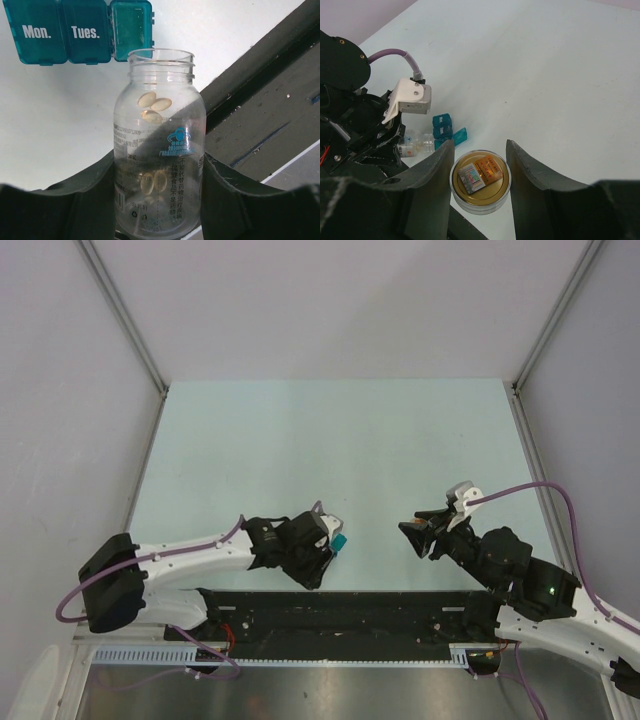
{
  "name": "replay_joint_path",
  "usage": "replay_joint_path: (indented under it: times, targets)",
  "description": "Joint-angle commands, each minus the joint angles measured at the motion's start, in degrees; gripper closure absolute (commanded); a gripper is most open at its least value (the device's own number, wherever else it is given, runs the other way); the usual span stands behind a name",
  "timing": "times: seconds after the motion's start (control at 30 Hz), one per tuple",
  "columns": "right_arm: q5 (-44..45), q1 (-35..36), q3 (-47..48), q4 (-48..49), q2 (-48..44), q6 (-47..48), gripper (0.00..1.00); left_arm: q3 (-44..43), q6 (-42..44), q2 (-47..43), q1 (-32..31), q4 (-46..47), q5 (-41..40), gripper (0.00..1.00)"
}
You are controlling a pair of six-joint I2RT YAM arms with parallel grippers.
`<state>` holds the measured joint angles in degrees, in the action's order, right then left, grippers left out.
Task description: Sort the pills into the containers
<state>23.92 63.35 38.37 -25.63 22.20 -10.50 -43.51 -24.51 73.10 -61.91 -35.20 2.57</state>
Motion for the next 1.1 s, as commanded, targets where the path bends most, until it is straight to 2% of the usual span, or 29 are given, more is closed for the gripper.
replay_joint_path:
  times: [0.0,1.07]
  targets:
    - [-0.4,-0.2,0.0,0.6,-0.4,0.0,1.00,-3.8,1.7,1.3,0.9,-2.3,2.1,1.00]
    - [-0.4,-0.2,0.0,-0.6,-2.0,-0.7,1.00,-9.1,5.9,7.6,5.1,-8.4,3.9,1.00]
